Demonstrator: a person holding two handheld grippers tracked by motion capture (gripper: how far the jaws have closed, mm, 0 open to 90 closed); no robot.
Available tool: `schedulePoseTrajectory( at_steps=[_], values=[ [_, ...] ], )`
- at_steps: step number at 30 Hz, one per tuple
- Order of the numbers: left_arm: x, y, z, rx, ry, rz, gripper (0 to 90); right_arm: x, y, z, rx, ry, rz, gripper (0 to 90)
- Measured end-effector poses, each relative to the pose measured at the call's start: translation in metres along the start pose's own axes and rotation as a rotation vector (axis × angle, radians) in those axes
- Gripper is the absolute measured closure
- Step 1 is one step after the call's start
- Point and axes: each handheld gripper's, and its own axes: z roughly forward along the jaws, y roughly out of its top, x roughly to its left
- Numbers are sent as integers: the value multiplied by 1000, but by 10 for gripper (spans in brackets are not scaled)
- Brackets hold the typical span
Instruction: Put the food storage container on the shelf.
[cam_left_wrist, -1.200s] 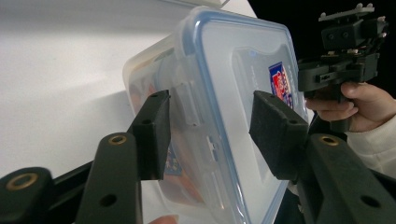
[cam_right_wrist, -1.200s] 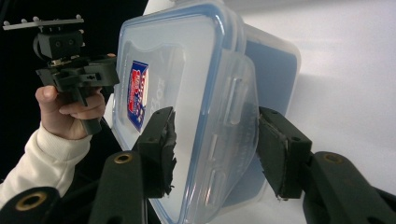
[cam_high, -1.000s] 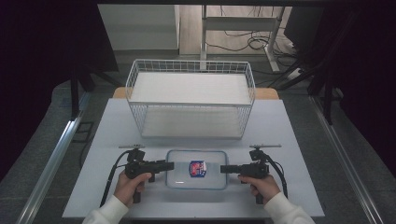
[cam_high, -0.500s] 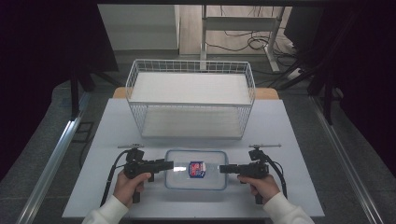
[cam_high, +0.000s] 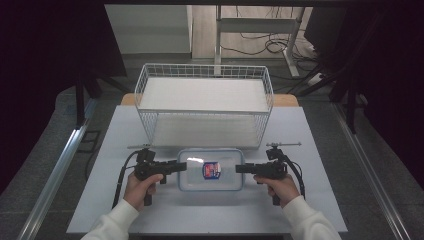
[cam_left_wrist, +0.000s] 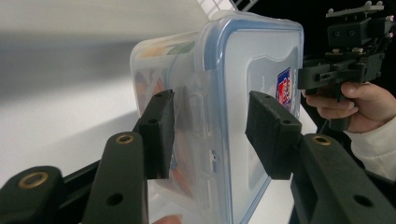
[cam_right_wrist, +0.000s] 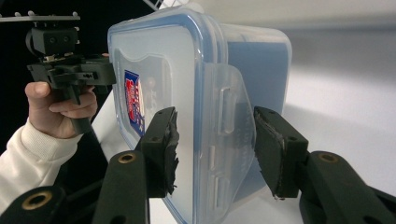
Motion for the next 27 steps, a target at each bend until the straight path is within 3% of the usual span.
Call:
schedulePoseTrajectory(
  at_steps=[9, 12, 24, 27],
  values=[
    [22, 28, 5, -33, -6, 18, 528, -9, 33, 14, -37, -16, -53, 512],
    [28, 37, 6, -64, 10, 27, 528, -14, 41, 20, -41, -8, -57, 511],
    [46, 47, 16, -117, 24, 20, 529, -31, 56, 37, -71, -15, -73, 501],
    [47, 45, 19, -107, 39, 27, 529, -34, 55, 41, -66, -23, -75, 493]
  ],
)
